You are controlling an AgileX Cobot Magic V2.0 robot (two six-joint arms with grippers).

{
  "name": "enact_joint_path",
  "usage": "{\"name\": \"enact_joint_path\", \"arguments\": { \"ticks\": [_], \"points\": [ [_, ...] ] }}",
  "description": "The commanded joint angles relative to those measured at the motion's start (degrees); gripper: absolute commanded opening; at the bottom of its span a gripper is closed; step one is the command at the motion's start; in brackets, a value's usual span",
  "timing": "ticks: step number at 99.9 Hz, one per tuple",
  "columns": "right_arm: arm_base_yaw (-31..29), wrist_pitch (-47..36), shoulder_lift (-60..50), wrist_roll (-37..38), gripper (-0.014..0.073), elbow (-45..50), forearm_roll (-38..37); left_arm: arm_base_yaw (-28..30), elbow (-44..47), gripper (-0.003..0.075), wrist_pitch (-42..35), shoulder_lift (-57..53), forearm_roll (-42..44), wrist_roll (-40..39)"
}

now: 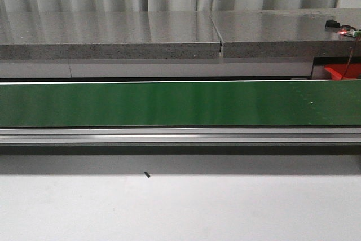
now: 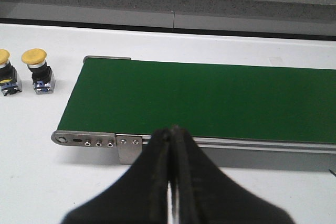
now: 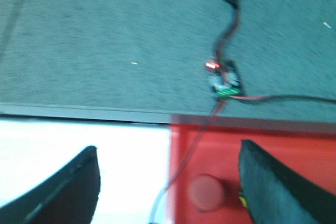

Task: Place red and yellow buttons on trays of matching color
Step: 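Raise the right gripper back over the belt end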

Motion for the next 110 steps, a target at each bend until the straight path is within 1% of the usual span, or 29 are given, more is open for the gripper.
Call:
{"name": "enact_joint_path", "arguments": {
  "ticks": [1,17,27,41,54,64,81,95,110],
  "points": [
    [2.8,-2.2,-7.2,-0.9,0.0537,0.3,1.6,-0.4,-1.5,-0.0020,-4.5,0.5,-0.3,-0.1],
    [8.3,-2.8,-14.0,-1.5,0.0489,6.4,1.2,-0.4,-1.5,-0.0020,-4.5,0.5,-0.3,-0.1],
    [11.1,-4.3,-19.2,-2.2,0.0488,12.2,1.1,-0.4,-1.5,-0.0020,-4.5,0.5,-0.3,-0.1],
    [14.7,-8.7,-28.4,-2.7,0.0488,23.5,1.1,-0.4,-1.5,-0.0020,-4.5,0.5,-0.3,-0.1],
    [17.4,-14.2,-38.9,-2.8,0.0488,36.8,1.1,-0.4,-1.5,-0.0020,-4.5,0.5,-0.3,-0.1],
    [17.9,-17.8,-47.2,-2.8,0.0488,46.9,1.1,-0.4,-1.5,-0.0020,-4.5,0.5,-0.3,-0.1],
    [17.9,-21.0,-61.6,-2.8,0.0488,62.5,0.9,-0.4,-1.5,-0.0020,-4.5,0.5,-0.3,-0.1],
    [17.9,-21.3,-71.6,-2.7,0.0488,71.7,0.9,-0.4,-1.5,-0.0020,-4.5,0.5,-0.3,-0.1],
    [17.9,-20.4,-80.5,-1.9,0.0488,79.1,0.9,-0.4,-1.5,-0.0020,-4.5,0.5,-0.3,-0.1]
  ]
}}
